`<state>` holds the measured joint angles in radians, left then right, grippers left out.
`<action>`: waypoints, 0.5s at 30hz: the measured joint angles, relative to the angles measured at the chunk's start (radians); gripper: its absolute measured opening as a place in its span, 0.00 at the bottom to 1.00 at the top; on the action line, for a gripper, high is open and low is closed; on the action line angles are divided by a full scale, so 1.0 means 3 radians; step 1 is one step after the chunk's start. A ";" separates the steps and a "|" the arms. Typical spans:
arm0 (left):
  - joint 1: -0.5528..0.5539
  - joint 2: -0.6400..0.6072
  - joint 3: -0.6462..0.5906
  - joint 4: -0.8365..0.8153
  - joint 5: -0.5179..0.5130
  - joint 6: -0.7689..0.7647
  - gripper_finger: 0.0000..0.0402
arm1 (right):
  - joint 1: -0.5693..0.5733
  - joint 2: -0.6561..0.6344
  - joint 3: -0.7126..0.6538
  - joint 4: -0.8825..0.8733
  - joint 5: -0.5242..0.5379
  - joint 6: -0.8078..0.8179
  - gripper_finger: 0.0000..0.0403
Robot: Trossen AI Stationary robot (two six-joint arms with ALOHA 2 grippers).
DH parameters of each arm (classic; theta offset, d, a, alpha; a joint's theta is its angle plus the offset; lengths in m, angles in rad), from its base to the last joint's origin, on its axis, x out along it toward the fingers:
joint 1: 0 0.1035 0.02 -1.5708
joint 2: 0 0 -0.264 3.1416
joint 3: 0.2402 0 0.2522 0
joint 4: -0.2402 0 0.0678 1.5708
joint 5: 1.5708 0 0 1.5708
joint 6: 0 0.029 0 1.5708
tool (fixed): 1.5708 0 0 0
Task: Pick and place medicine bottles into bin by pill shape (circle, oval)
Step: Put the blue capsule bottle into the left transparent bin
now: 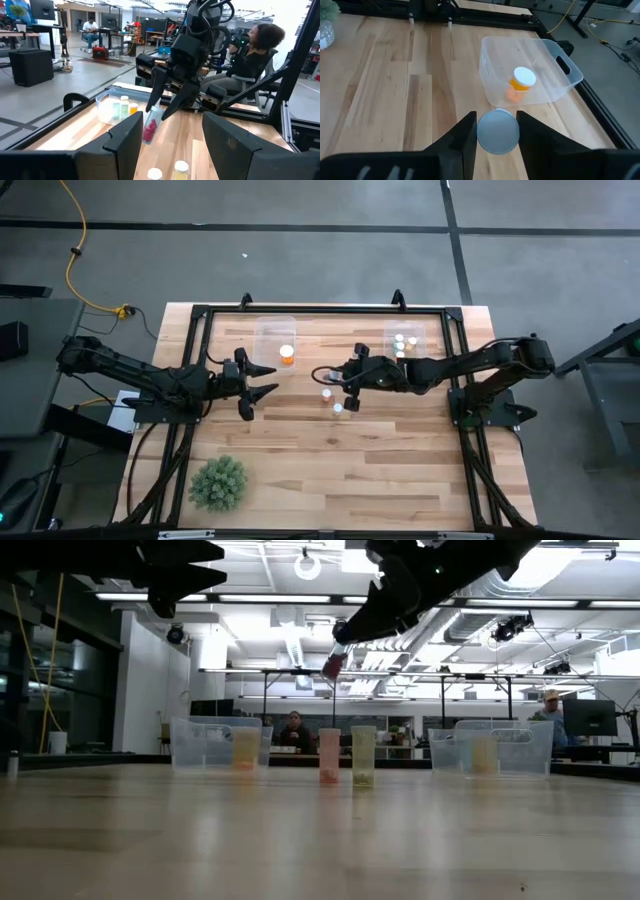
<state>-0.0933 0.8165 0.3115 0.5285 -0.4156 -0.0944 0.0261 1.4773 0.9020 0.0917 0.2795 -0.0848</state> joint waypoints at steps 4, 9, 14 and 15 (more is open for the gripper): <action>0.0000 0.0000 0.0000 0.0002 0.0001 -0.0018 0.49 | 0.0000 0.0000 0.0000 0.0066 0.0000 -0.0003 0.27; 0.0000 0.0000 0.0001 0.0159 0.0069 -0.0027 0.49 | -0.0085 0.0102 0.0001 0.0533 0.0011 0.0010 0.27; -0.0002 0.0000 0.0004 0.0223 0.0229 -0.0036 0.49 | -0.0274 0.0365 0.0294 0.0588 0.0001 -0.0038 0.27; -0.0001 0.0000 0.0004 0.0232 0.0230 -0.0036 0.49 | -0.0318 0.0438 0.0396 0.0525 -0.0034 -0.0061 0.27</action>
<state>-0.0937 0.8165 0.3126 0.5983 -0.3467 -0.1052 -0.0693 1.6085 1.0209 0.2493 0.2693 -0.1032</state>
